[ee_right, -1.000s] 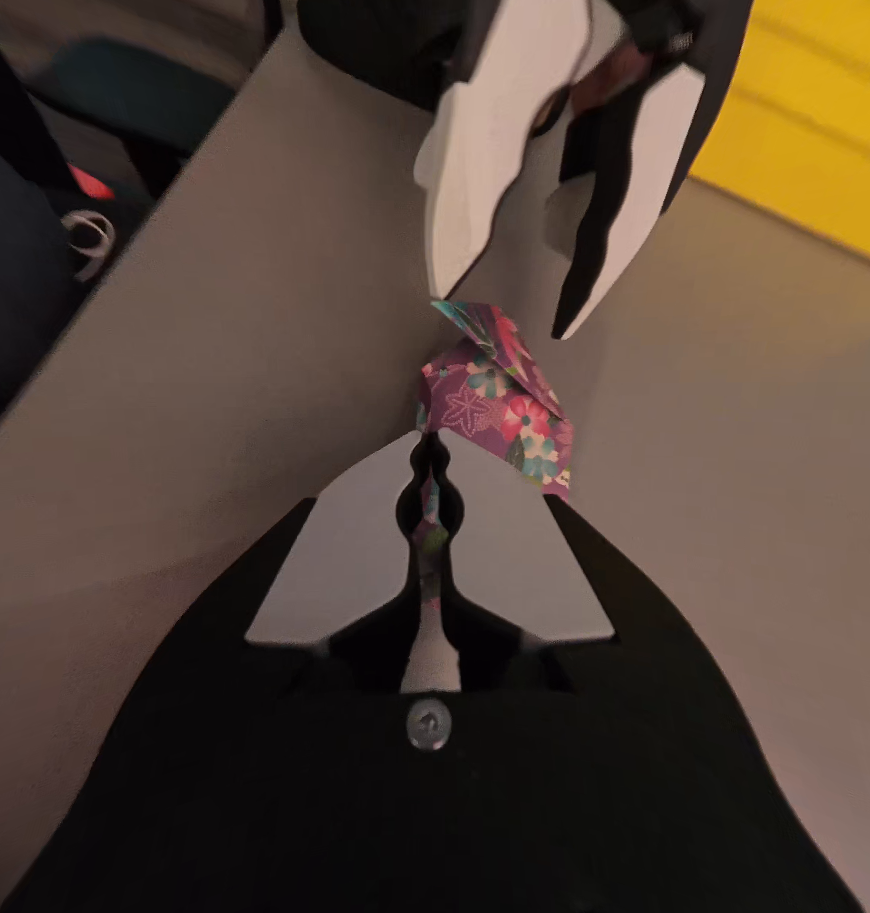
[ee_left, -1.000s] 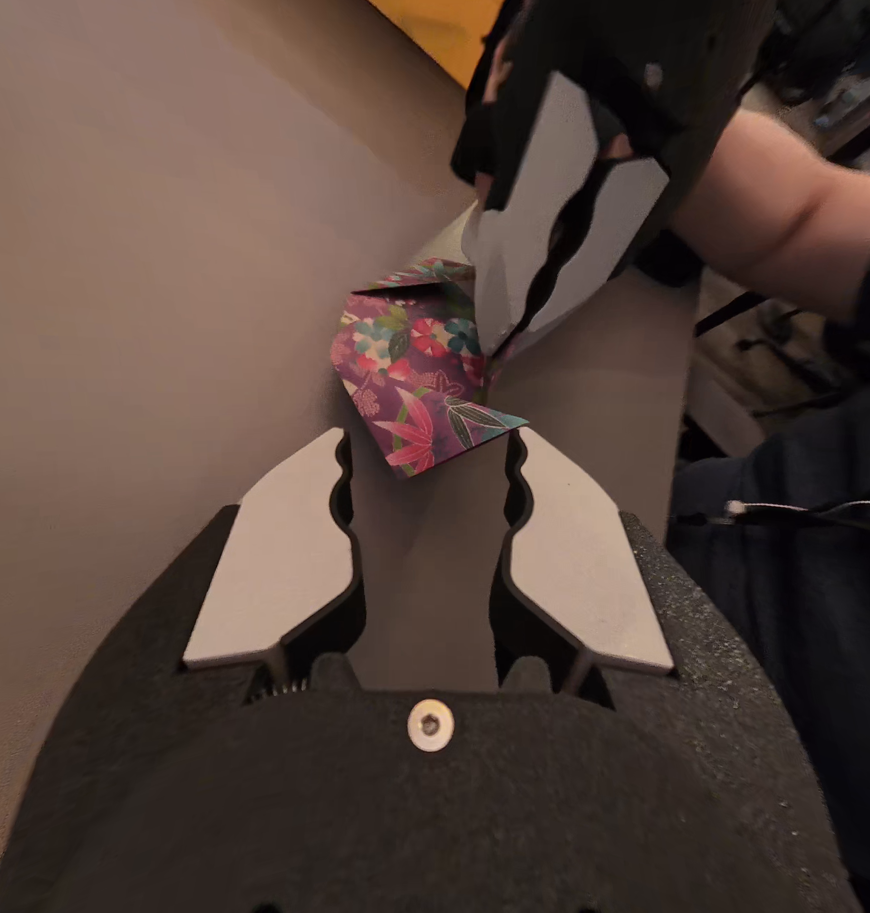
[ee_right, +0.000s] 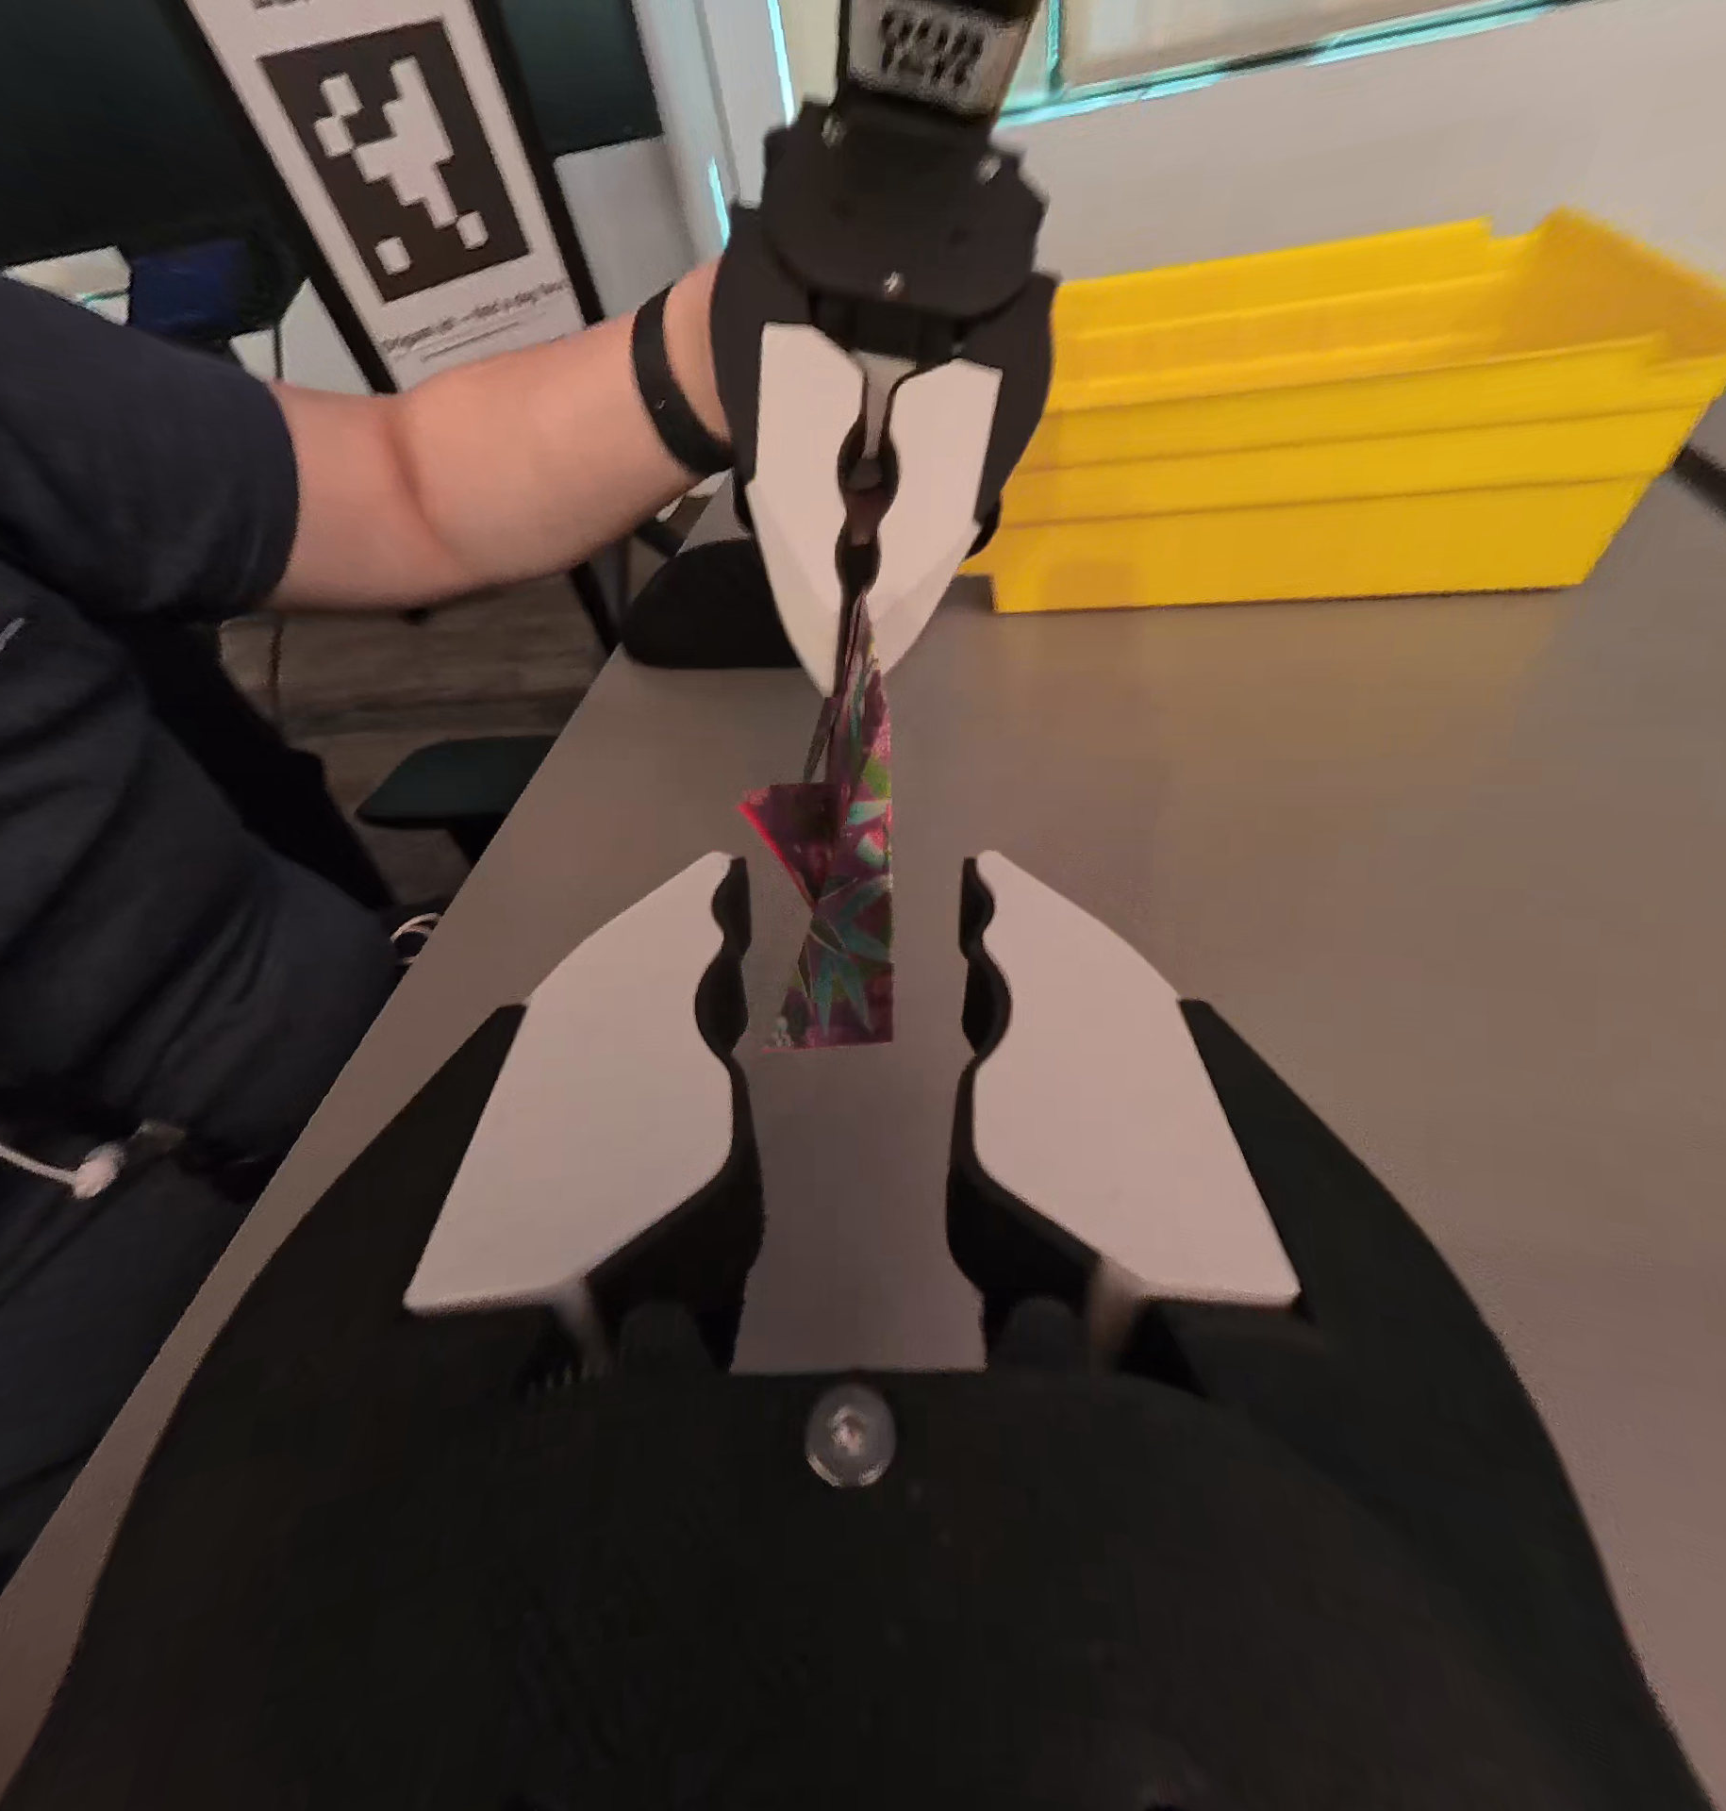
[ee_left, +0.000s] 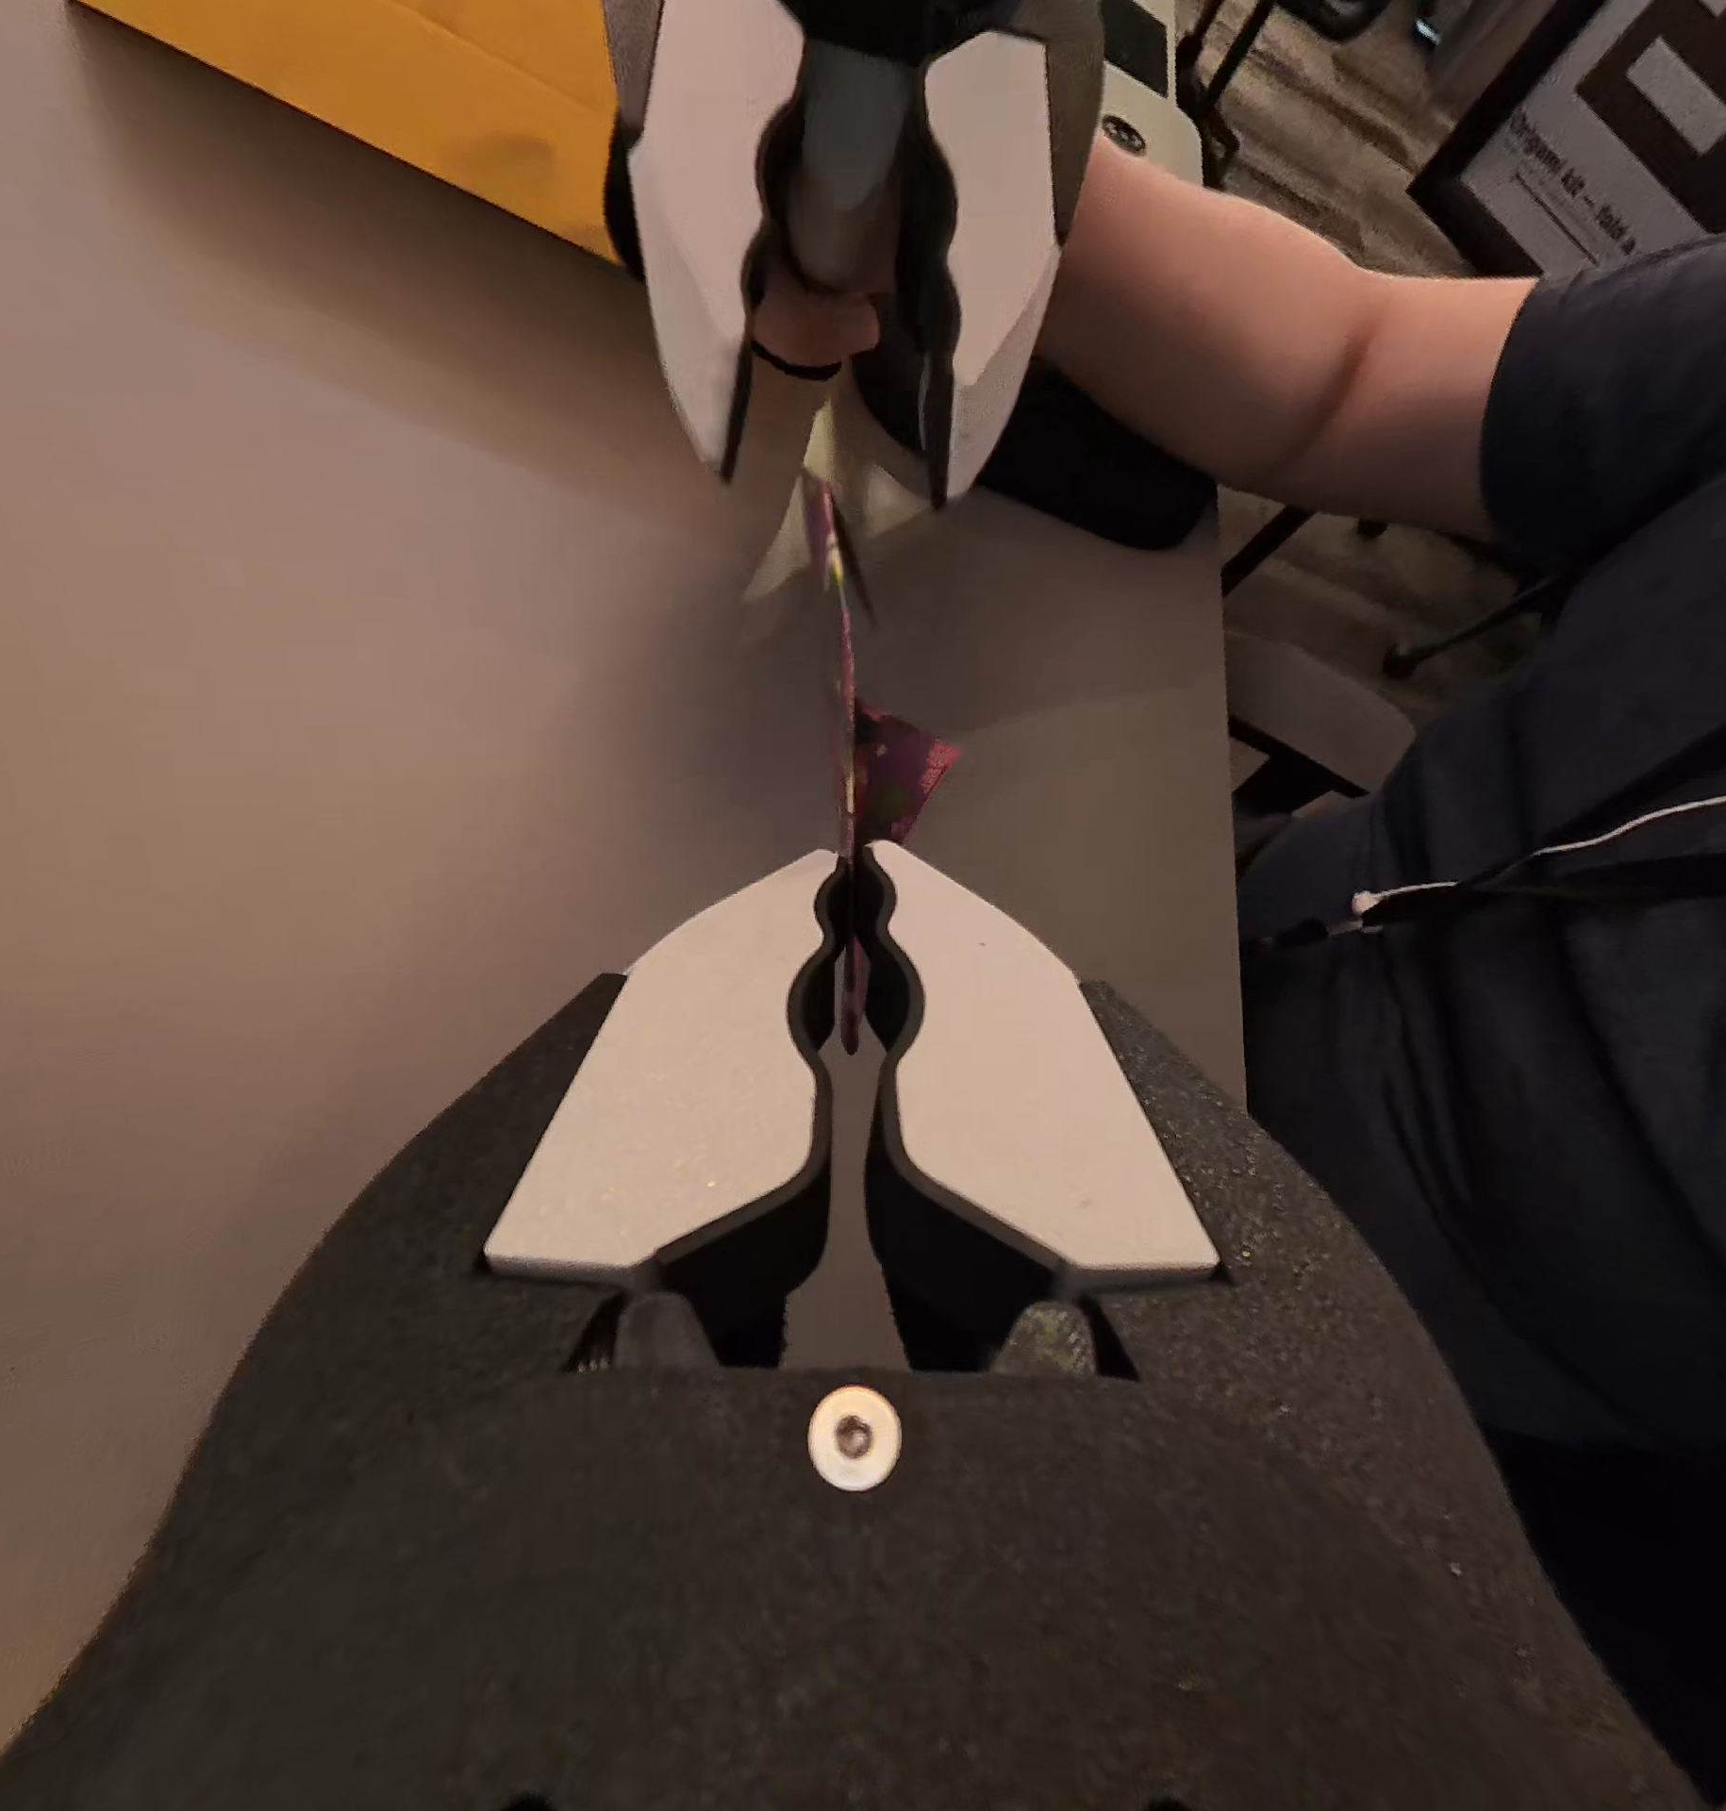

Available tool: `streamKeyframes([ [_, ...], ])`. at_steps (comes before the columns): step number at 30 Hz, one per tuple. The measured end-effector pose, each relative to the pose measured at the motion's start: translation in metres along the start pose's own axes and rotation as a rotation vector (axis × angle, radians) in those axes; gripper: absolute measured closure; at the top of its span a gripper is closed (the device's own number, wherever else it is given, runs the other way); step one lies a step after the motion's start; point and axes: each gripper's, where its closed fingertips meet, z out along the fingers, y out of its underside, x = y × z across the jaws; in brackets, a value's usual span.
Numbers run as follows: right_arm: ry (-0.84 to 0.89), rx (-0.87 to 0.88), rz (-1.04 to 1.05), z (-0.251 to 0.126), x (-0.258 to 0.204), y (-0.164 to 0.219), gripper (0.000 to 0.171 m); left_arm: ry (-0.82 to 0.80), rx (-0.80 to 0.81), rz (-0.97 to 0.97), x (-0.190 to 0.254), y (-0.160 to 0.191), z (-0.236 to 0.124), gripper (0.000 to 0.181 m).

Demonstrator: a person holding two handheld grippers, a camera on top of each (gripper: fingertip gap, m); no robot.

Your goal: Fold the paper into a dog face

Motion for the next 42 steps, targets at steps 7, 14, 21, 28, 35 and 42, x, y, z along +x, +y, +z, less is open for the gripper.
streamKeyframes([
  [7,-0.048,-0.103,-0.004,0.010,-0.009,0.016,0.170,-0.054,0.028,0.044,-0.007,-0.014,0.003,0.166],
  [14,-0.012,0.266,0.200,-0.021,0.013,-0.036,0.170,-0.331,0.403,0.050,-0.023,-0.045,-0.044,0.129],
  [21,-0.170,0.515,0.336,-0.038,0.005,-0.064,0.170,-0.157,0.764,-0.033,0.002,-0.081,-0.012,0.140],
  [28,-0.210,0.519,0.379,-0.033,0.004,-0.061,0.170,0.053,1.026,-0.072,0.007,-0.111,-0.014,0.163],
  [35,-0.171,0.519,0.389,-0.032,0.012,-0.057,0.170,0.010,1.046,-0.090,-0.003,-0.111,-0.015,0.181],
  [42,-0.034,0.574,0.282,-0.032,0.017,-0.065,0.136,-0.028,1.222,-0.157,-0.011,-0.111,-0.040,0.181],
])
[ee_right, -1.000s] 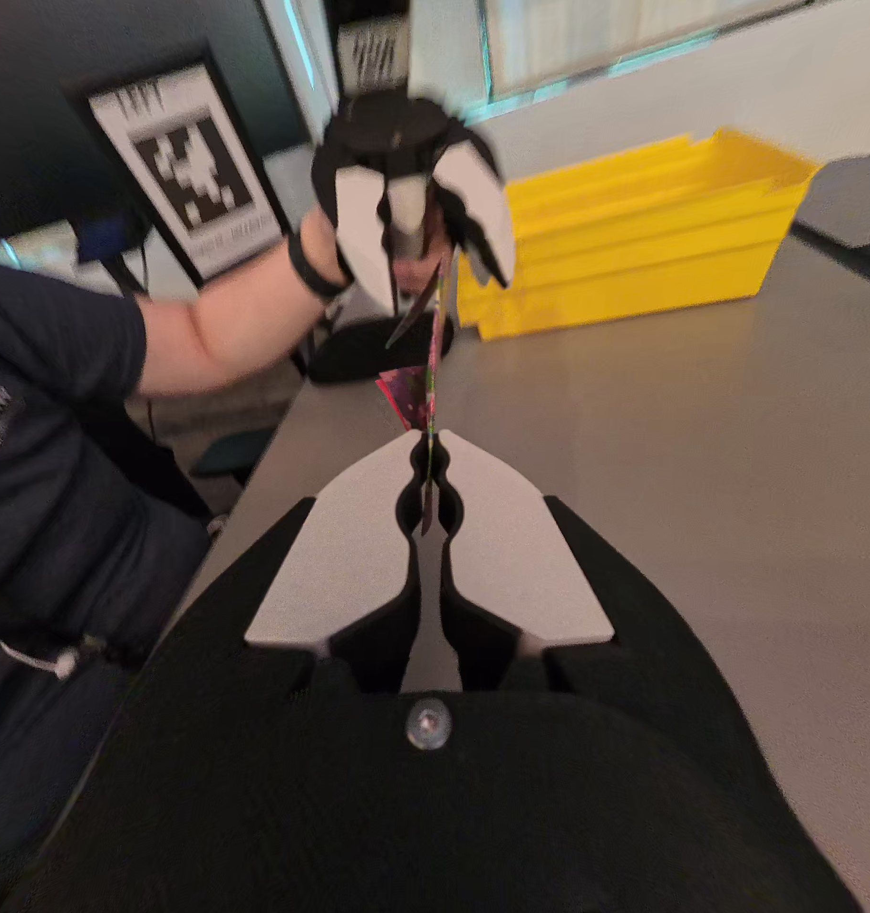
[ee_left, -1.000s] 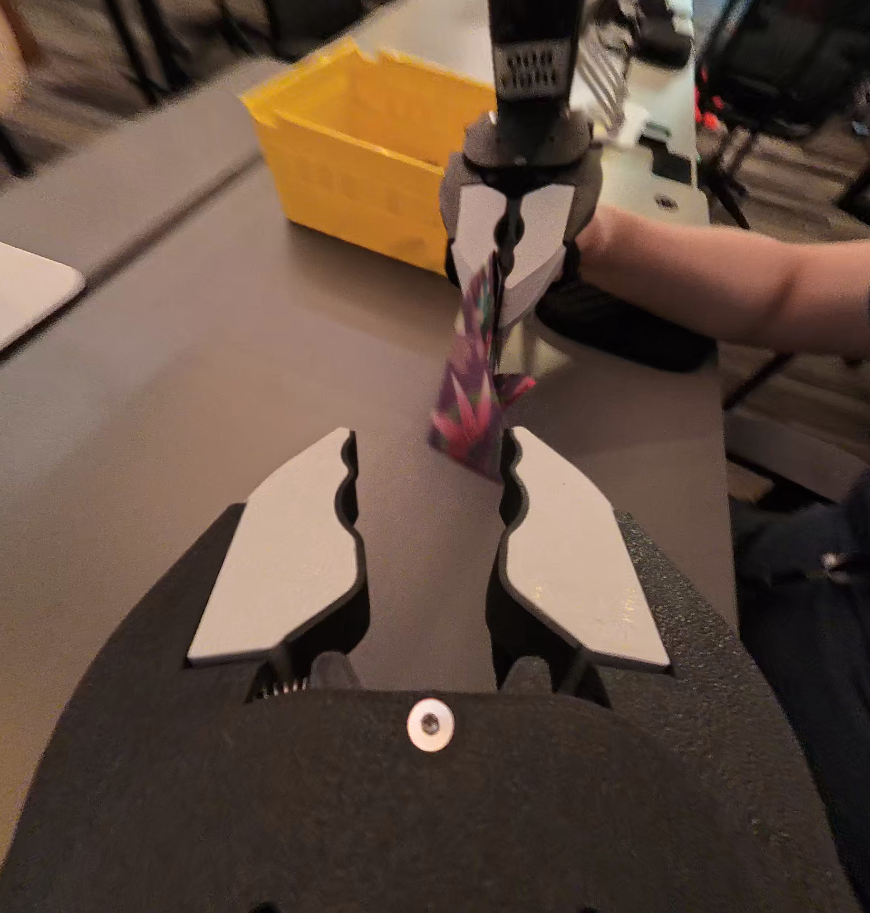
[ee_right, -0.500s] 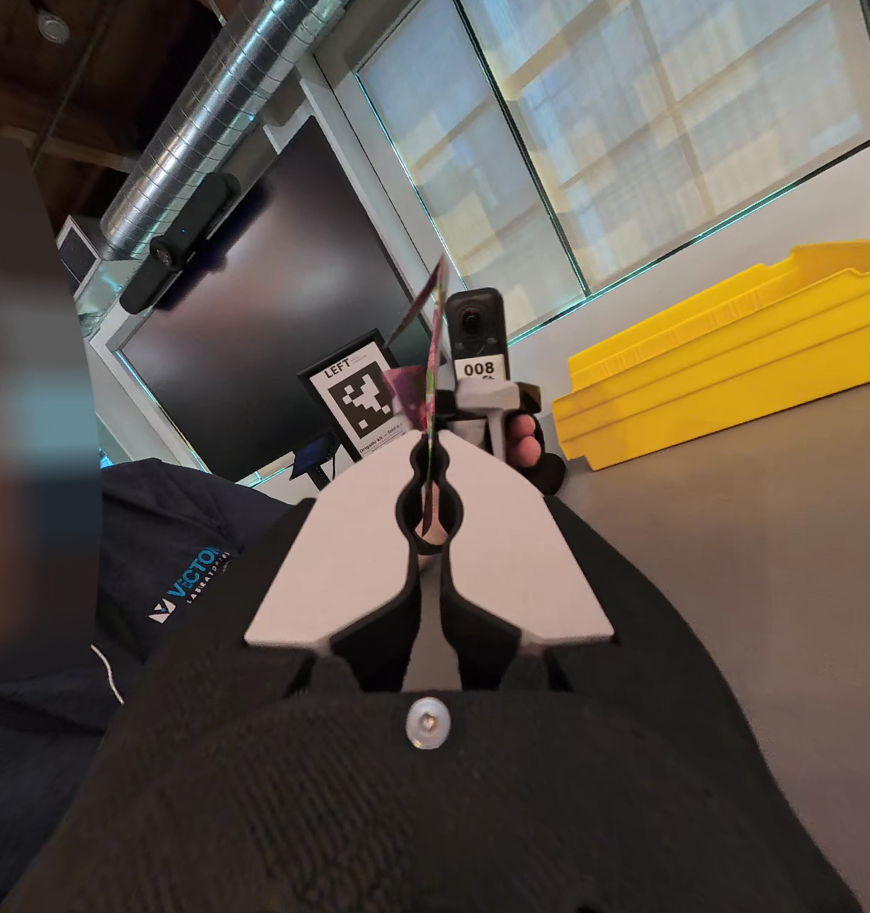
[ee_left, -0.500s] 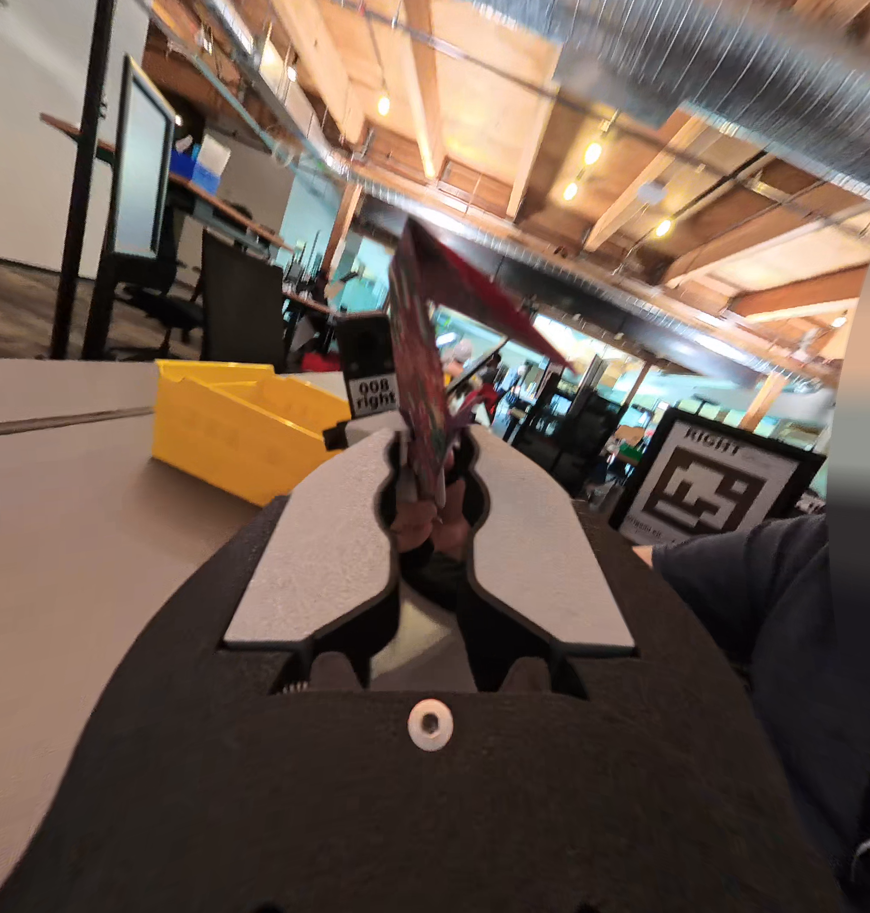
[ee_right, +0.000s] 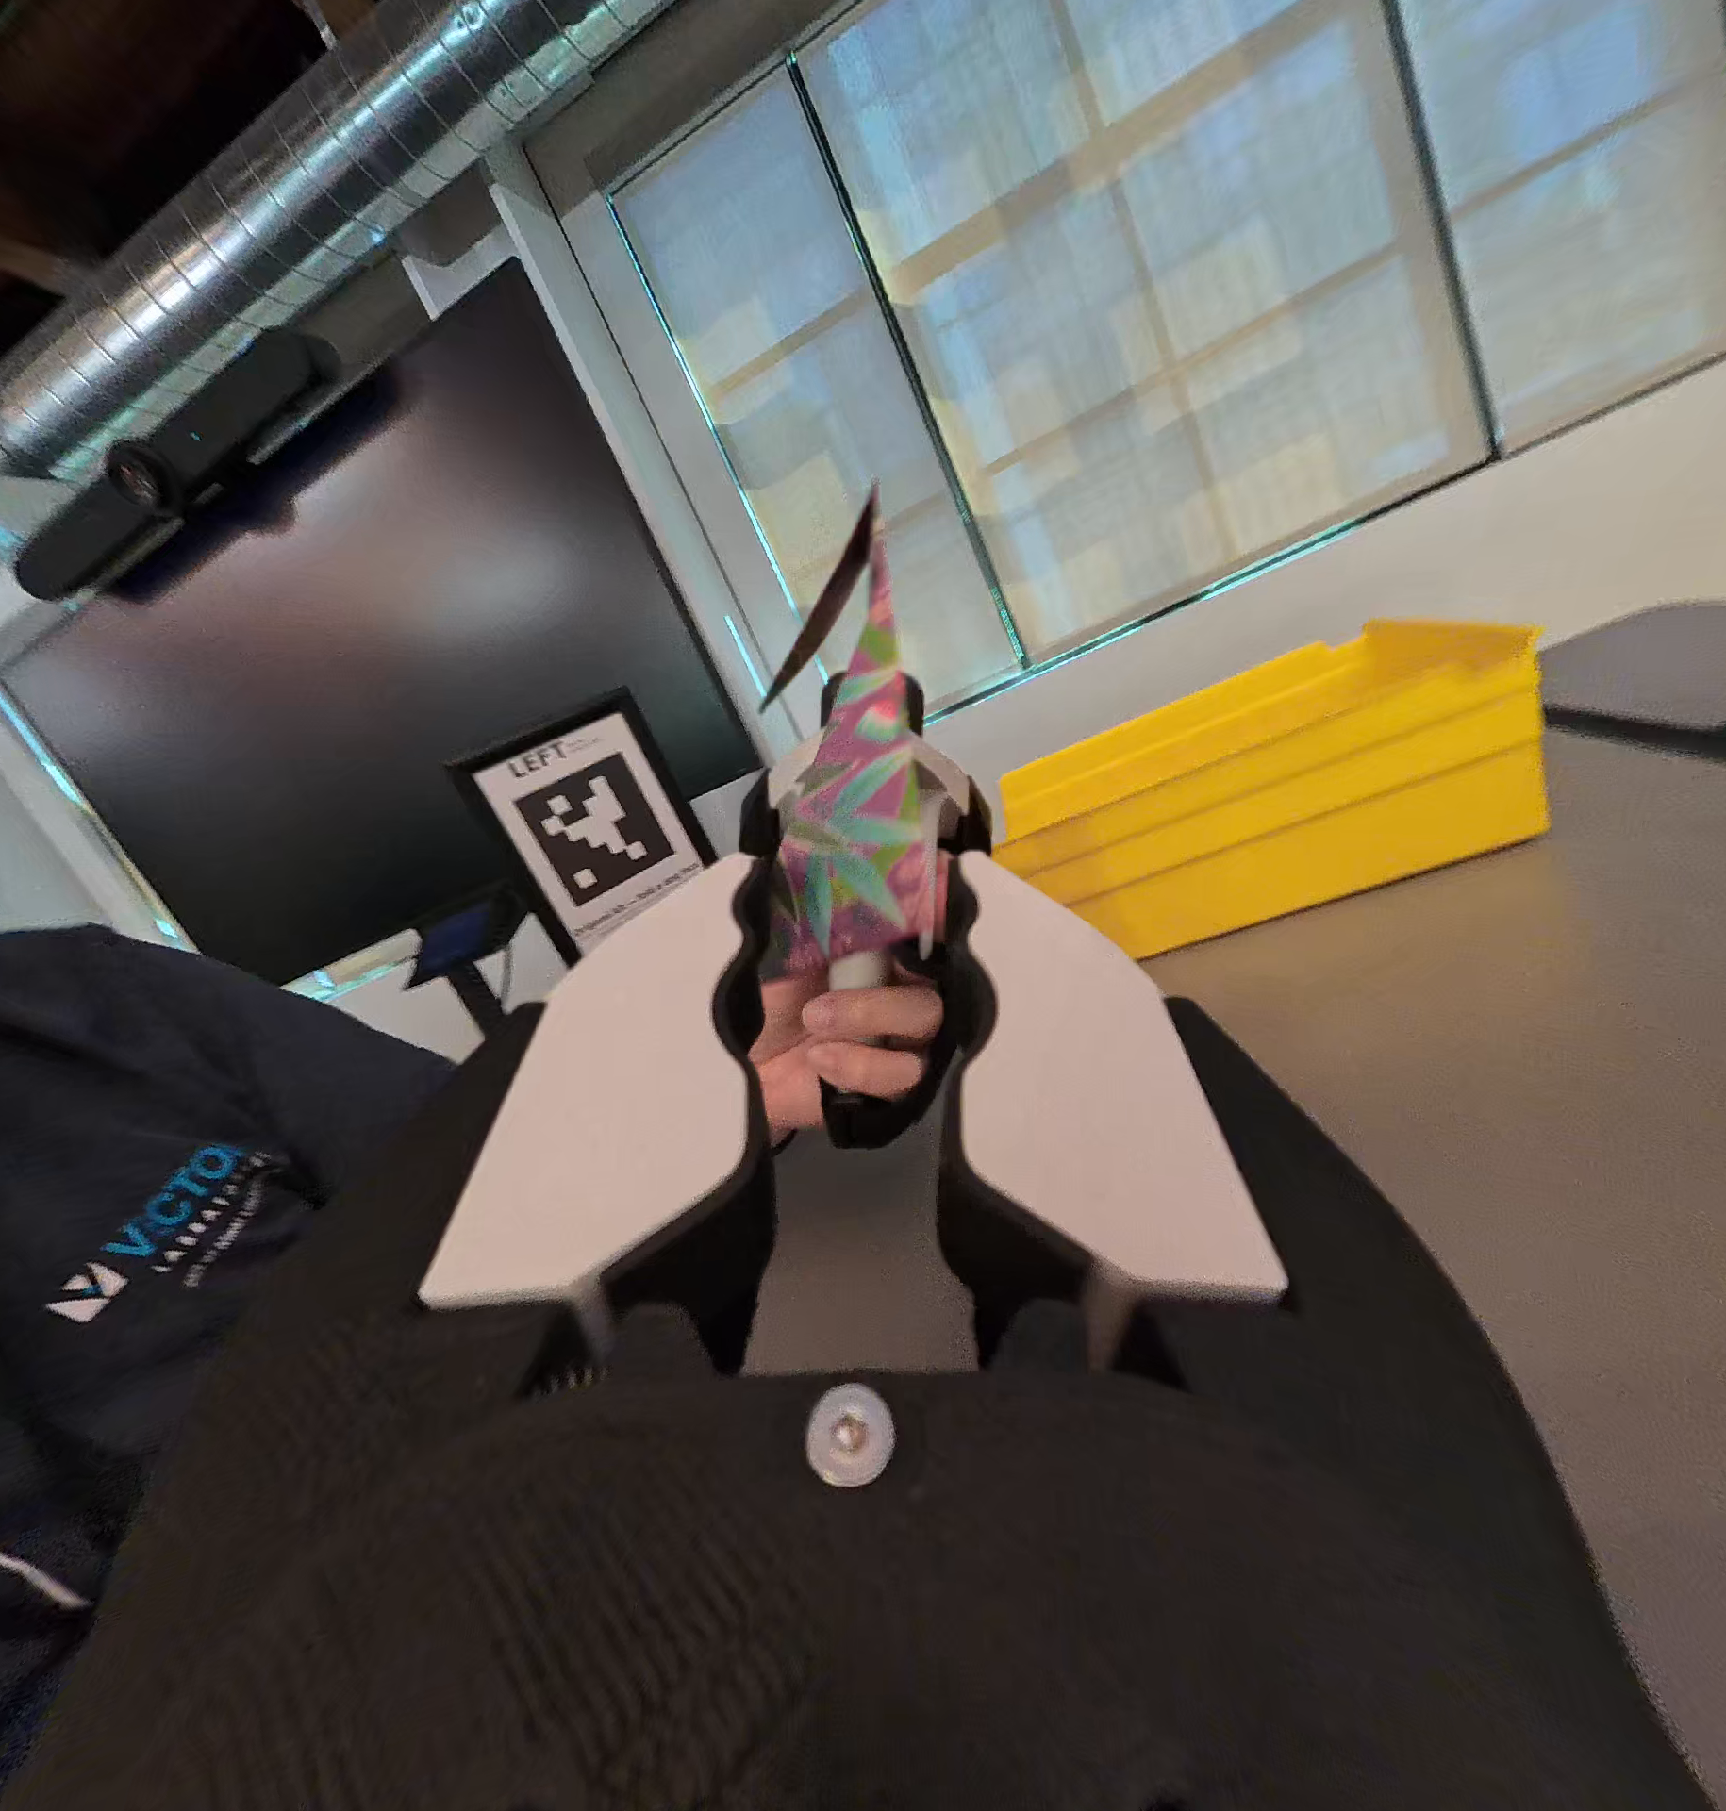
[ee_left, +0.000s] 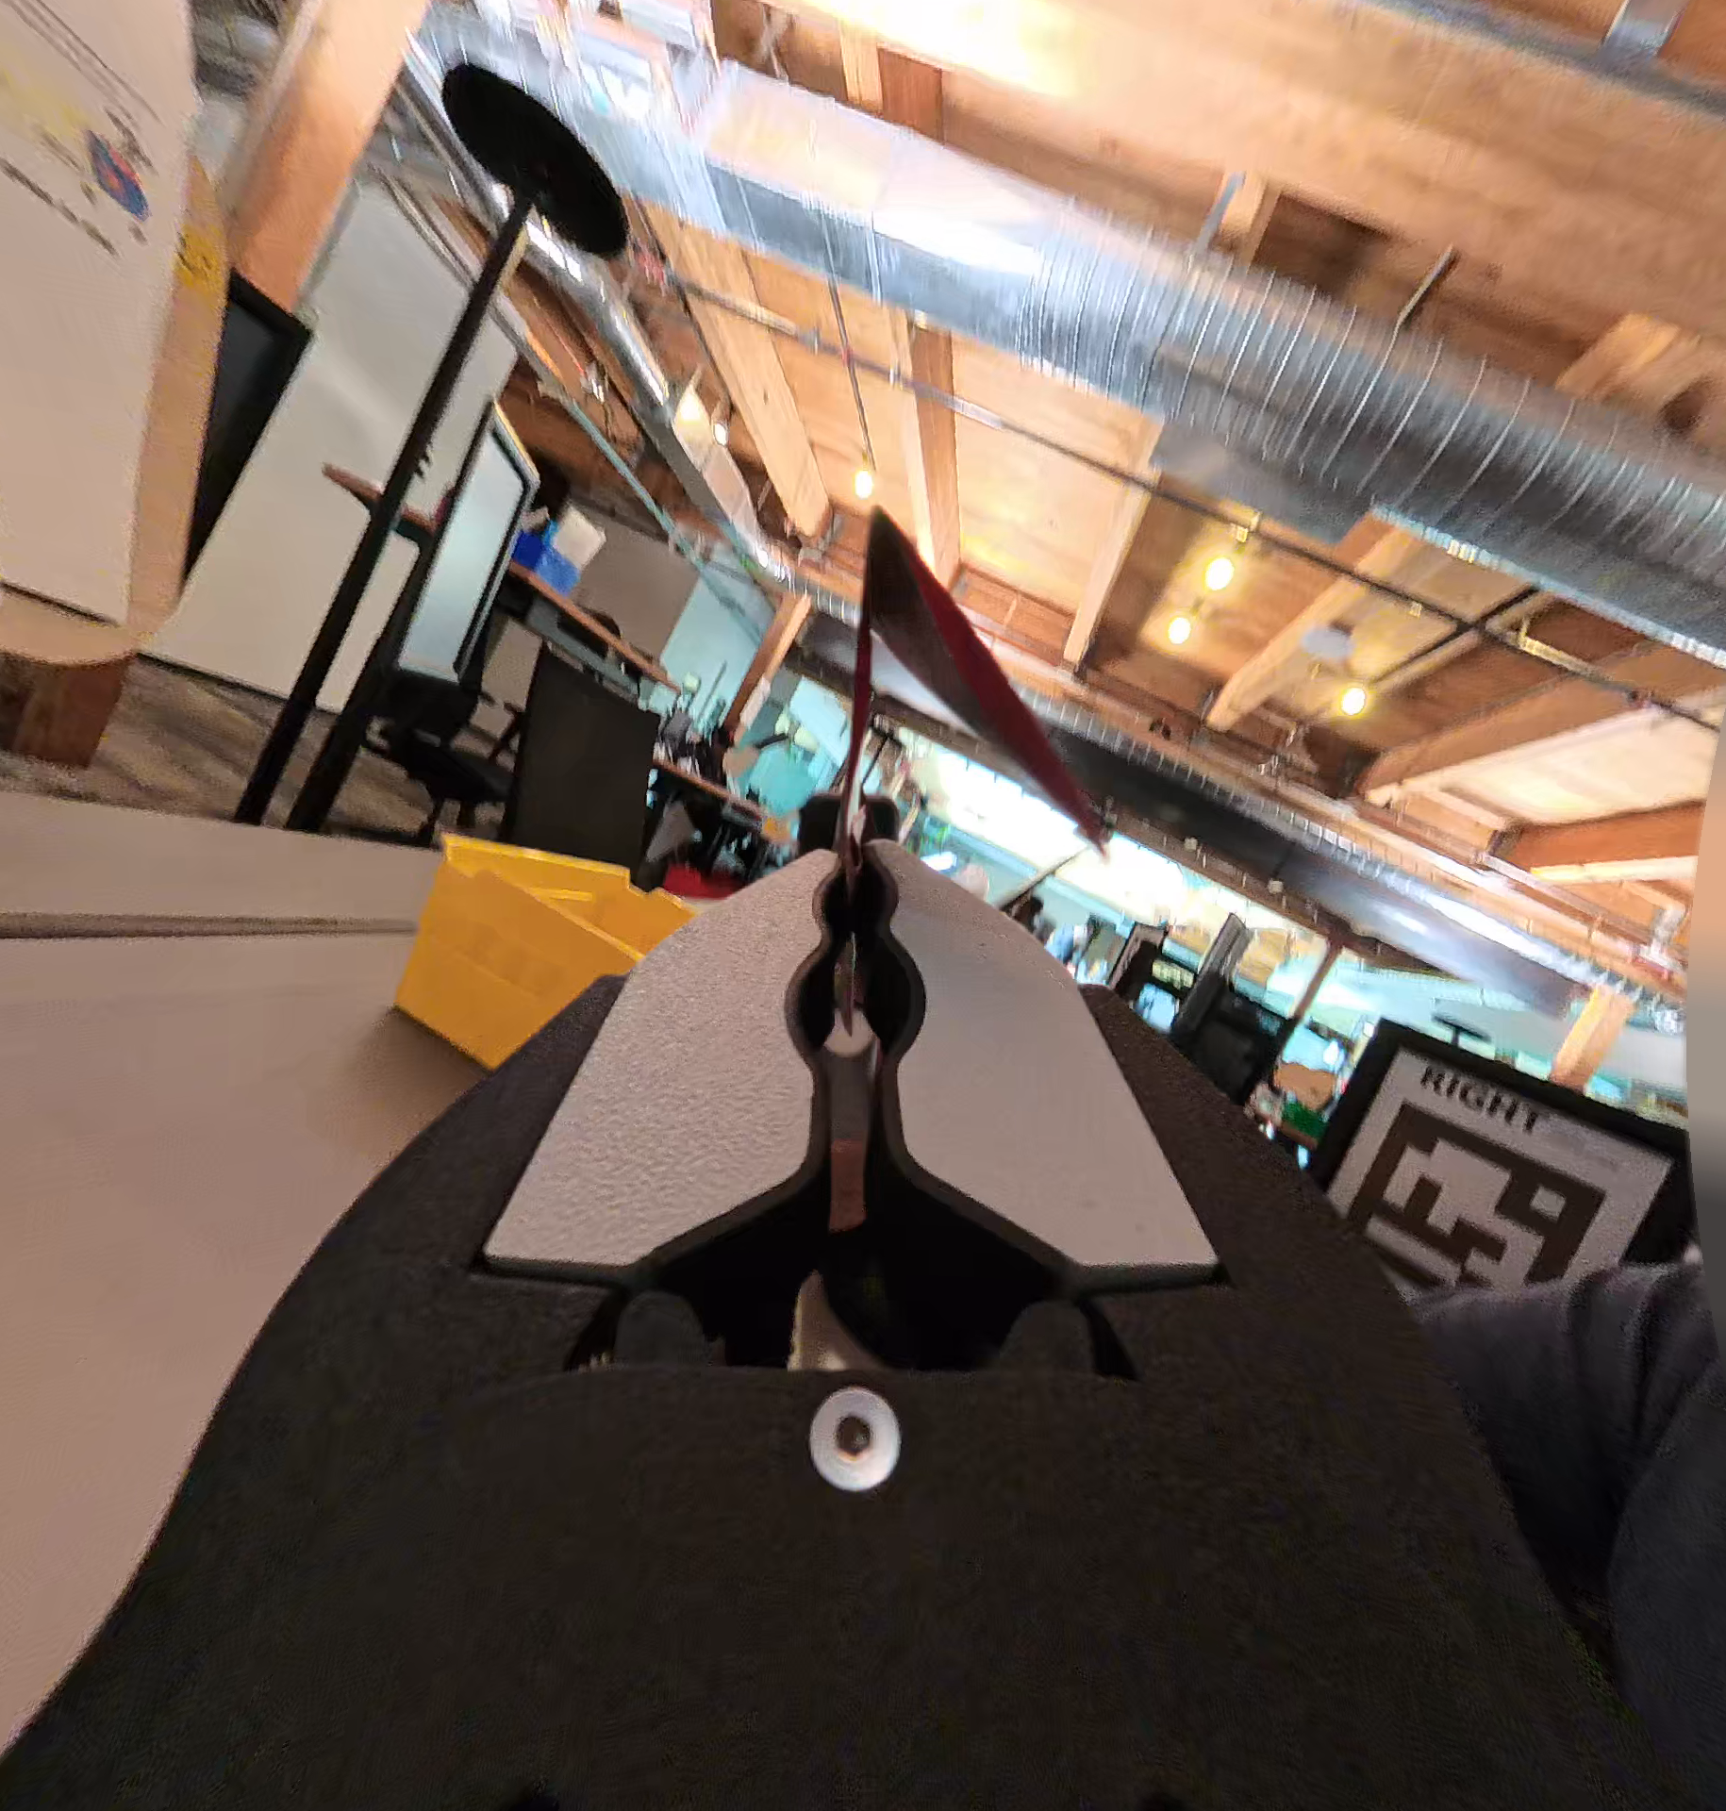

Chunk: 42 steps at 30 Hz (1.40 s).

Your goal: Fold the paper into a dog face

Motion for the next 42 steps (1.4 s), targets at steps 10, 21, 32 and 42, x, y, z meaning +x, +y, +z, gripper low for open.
streamKeyframes([
  [10,0.018,0.165,-0.126,0.017,-0.026,-0.010,0.125,0.068,0.295,-0.020,0.028,-0.017,0.018,0.181],
  [21,0.016,0.200,-0.033,0.011,-0.025,-0.014,0.170,0.038,0.246,0.017,0.030,0.017,0.042,0.181],
  [32,-0.018,0.182,0.030,0.013,-0.027,-0.012,0.170,0.011,0.203,0.103,0.030,0.019,0.037,0.181],
  [42,-0.055,0.261,0.049,0.008,-0.030,-0.021,0.155,-0.026,0.168,0.137,0.027,0.024,0.035,0.181],
])
